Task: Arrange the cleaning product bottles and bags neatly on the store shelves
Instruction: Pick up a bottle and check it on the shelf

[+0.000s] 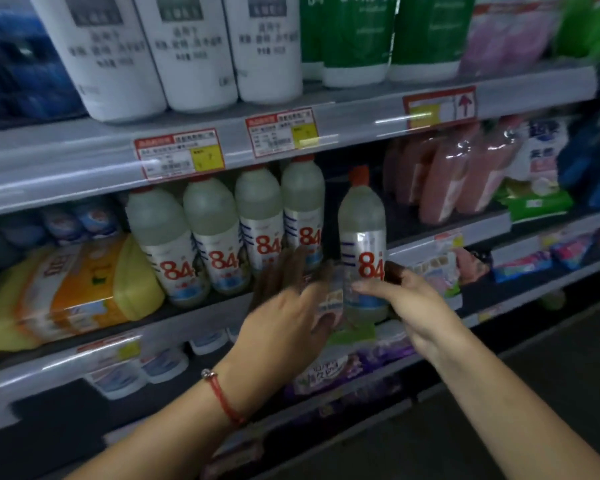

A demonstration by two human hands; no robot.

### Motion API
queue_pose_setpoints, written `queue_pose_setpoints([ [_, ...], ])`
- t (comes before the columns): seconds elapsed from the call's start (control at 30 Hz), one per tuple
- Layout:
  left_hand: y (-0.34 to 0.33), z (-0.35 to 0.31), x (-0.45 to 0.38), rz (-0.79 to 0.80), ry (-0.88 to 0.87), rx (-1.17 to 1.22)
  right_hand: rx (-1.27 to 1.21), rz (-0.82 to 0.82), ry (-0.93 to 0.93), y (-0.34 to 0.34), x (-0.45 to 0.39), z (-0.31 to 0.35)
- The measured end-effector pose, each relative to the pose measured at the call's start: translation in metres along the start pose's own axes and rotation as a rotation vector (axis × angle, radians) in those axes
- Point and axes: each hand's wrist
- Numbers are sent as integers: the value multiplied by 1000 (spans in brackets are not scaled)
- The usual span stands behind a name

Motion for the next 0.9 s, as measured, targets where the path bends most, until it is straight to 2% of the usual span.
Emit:
queue_pose_setpoints([
  [0.13,-20,-7,-12,-71,85,-86,-75,-24,13,6,-48,16],
  [0.27,-40,-8,-20,-98,143,-200,-124,26,110,0,-79,37],
  [0.43,-53,-13,-23,-89,263,-252,44,5,242,-9,-99,39],
  [0.6,-58,-18,-24,-51,324,-205,214,24,350,-8,-94,25],
  [0.8,-56,-31,-23,62,453,-192,366,14,387,-6,-93,23],
  [0.9,-56,-31,-18,51,454,-157,404,39,385,-5,-93,22],
])
Point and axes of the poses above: each hand's wrist, its own x-axis away from the middle knuckle, its own y-axis out of the back of the hand, z = x × y, and after that the axes turned 12 degrees about x, right-handed
